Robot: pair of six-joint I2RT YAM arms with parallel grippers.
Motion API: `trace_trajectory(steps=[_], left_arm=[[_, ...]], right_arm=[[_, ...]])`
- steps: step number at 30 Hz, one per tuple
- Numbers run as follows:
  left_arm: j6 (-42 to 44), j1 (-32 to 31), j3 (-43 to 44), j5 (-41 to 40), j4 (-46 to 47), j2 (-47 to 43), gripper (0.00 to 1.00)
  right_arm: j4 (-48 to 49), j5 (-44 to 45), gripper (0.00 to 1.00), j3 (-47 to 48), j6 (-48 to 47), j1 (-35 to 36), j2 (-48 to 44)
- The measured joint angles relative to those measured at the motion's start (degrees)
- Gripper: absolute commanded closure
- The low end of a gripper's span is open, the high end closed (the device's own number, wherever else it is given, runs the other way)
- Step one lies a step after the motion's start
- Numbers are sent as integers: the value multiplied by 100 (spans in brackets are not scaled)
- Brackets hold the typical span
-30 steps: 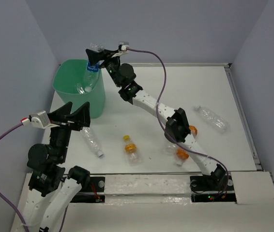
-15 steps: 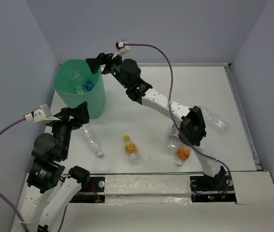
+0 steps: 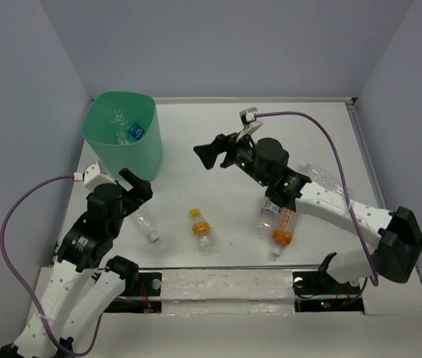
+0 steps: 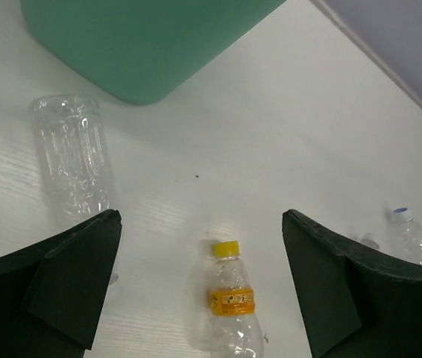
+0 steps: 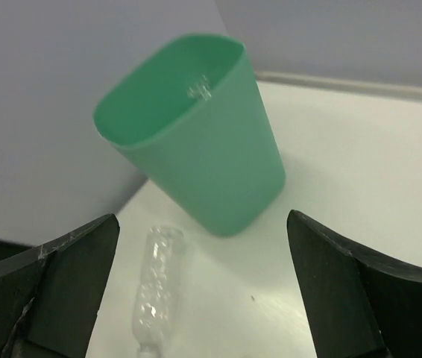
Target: Put the plastic bottles in the bin
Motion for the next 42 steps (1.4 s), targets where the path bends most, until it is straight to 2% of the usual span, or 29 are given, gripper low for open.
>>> trace_trajectory(steps=[4, 7, 11, 17, 21, 30, 33, 39, 42], left_arm=[[-205, 2, -192, -37, -219, 557, 1], [-315, 24, -267, -33, -315, 1154, 1], [-376, 328, -413, 33, -232, 1775, 1], [-295, 1316, -492, 85, -33, 2312, 1], [-232, 1453, -494, 72, 109, 2636, 1], [42, 1749, -616, -46, 695, 3880, 1], [109, 1888, -673, -98, 868, 3956, 7], [249, 1980, -686, -111, 1250, 4172, 13], [321, 1980, -710, -37, 1370, 4225, 20]], right_arm=[[-313, 48, 0, -1032, 79, 0, -479], [-557, 125, 0, -1410, 94, 0, -826], [-686, 238, 0, -1523, 87, 0, -1410], [-710, 317, 0, -1600, 74, 0, -2245], [-841, 411, 1, -1740, 13, 0, -2649], [-994, 439, 1, -1792, -79, 0, -2798], [-1001, 428, 1, -1821, -83, 0, -2776], [-1005, 365, 1, -1878, -76, 0, -2505], [-1023, 308, 1, -1884, -70, 0, -2262]])
